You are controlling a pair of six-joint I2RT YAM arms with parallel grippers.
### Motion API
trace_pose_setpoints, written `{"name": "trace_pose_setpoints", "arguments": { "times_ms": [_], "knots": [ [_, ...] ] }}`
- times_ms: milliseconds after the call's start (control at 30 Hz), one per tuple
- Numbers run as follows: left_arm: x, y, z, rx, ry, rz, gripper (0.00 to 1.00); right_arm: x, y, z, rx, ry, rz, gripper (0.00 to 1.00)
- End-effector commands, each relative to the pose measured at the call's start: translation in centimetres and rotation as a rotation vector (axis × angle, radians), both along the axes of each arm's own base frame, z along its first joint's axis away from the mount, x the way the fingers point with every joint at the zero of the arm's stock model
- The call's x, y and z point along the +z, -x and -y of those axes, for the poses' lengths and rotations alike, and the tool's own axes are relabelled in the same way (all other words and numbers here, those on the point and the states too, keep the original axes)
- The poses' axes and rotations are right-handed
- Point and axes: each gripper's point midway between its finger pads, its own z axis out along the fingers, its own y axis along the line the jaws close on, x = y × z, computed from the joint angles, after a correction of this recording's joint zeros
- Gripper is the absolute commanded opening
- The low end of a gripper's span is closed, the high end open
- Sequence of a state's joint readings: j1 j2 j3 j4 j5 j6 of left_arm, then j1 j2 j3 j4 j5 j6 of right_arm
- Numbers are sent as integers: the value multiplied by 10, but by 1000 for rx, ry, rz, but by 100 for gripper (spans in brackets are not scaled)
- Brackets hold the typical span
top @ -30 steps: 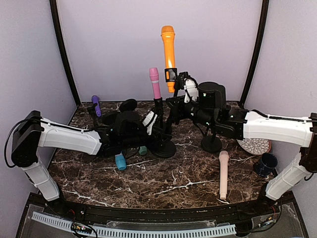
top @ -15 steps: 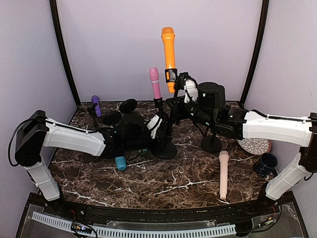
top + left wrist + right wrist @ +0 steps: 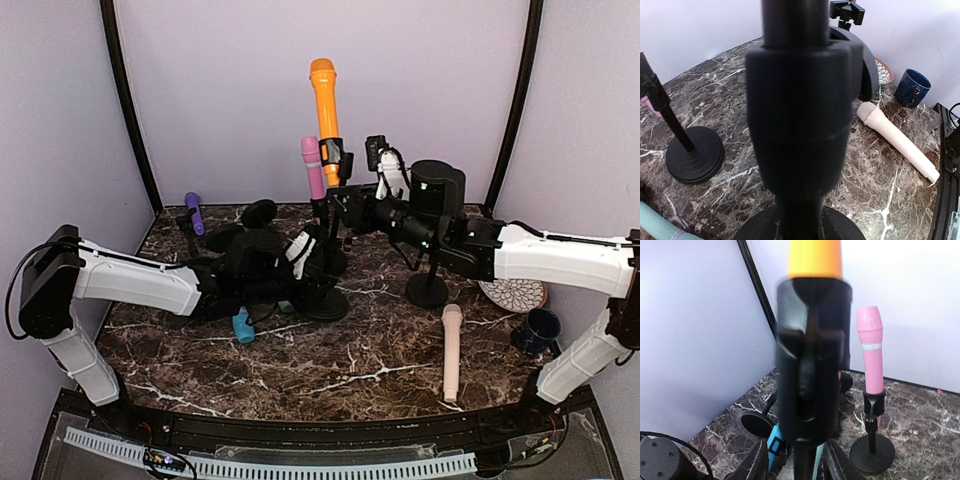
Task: Remove the microphone from the stand
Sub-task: Pass from the right arm to the left, then unscrew the knob on the stand of the microphone stand.
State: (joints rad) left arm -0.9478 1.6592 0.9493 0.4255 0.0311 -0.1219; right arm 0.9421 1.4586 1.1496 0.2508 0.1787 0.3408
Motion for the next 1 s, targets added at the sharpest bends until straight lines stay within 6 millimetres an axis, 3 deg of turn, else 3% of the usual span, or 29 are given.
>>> {"name": "trace_pose_setpoints", "arguments": {
  "times_ms": [0, 200, 500, 667, 867, 967],
  "knots": [
    [66, -7, -15, 47, 153, 84, 0, 54, 13, 13, 39, -135, 126, 54],
    [87, -9, -29, 64, 185, 100, 0, 57, 13, 32, 21, -143, 133, 75],
    [121, -9, -61, 97, 214, 108, 0, 45, 11, 41, 144, -170, 97, 89],
    [136, 2, -74, 47, 197, 143, 0, 42, 27, 33, 336, -175, 83, 91],
    [137, 19, -83, -38, 233, 198, 0, 39, 52, 13, 557, -182, 39, 88],
    [136, 31, -82, -98, 266, 216, 0, 32, 51, 3, 606, -185, -4, 85]
  ]
}}
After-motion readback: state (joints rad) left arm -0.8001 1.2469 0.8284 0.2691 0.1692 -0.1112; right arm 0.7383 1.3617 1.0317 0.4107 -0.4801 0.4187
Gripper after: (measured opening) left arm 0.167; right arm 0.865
